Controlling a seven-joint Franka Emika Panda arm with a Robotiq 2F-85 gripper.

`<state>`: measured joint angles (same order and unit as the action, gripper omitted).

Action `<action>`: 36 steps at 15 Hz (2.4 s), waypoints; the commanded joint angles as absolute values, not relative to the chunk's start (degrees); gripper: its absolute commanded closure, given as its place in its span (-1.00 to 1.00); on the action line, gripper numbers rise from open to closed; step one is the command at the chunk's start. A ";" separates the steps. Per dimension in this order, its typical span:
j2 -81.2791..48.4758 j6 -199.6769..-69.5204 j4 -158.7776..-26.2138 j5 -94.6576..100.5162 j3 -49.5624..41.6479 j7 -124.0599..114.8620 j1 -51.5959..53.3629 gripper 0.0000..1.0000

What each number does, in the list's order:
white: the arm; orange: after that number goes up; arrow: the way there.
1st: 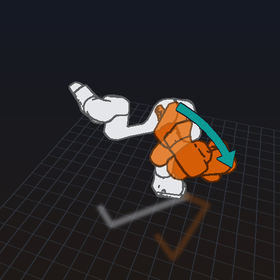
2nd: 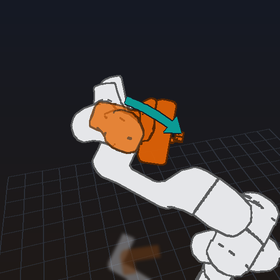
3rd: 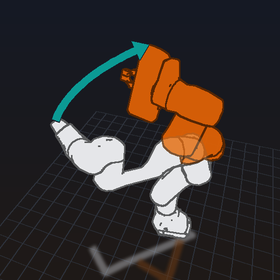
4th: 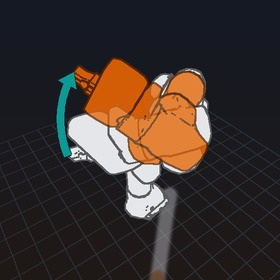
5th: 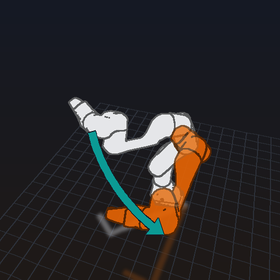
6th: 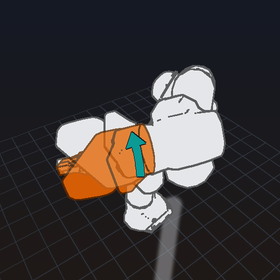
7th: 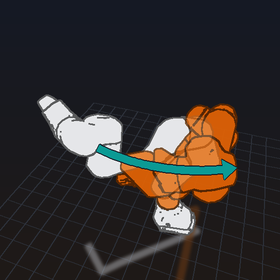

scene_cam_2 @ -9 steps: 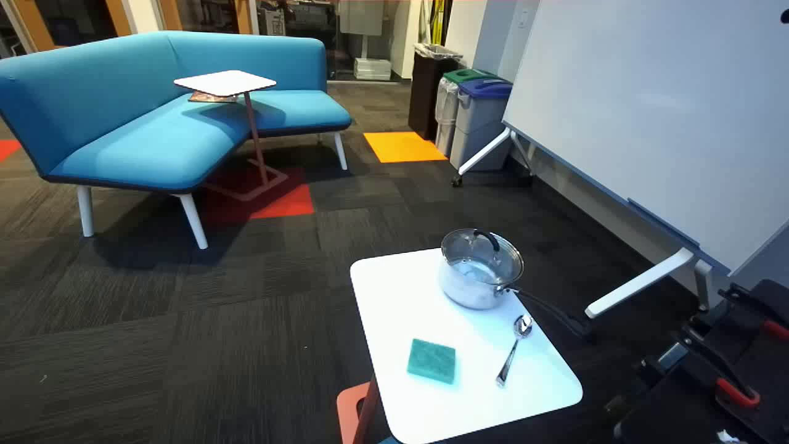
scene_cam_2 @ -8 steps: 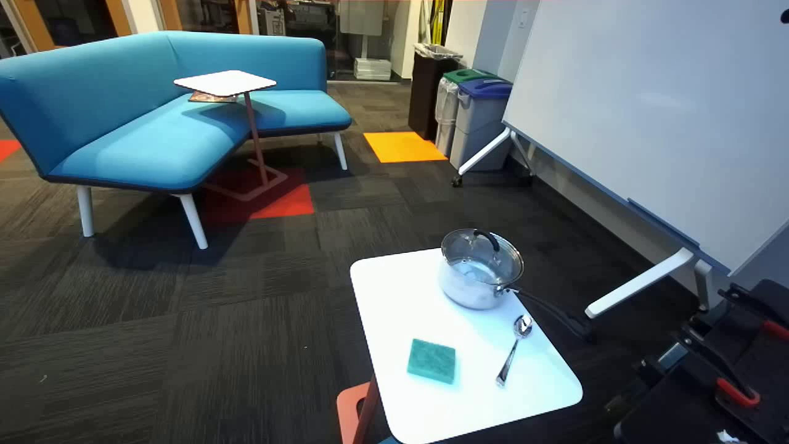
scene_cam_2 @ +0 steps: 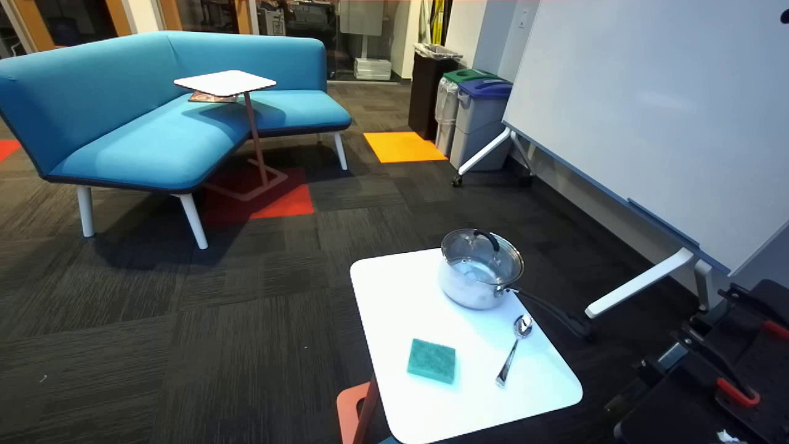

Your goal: Use the sponge to scrub the table

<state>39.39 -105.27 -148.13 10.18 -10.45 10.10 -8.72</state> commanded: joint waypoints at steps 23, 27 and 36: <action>34.80 -114.20 -149.87 -4.94 1.74 20.02 15.96 -1.00; 34.80 -114.17 -149.87 -4.94 1.65 20.34 15.97 -1.00; 17.27 -143.80 -152.43 -10.31 9.63 22.43 26.21 -1.00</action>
<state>26.47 -135.69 -153.67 -6.99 8.08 20.99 22.68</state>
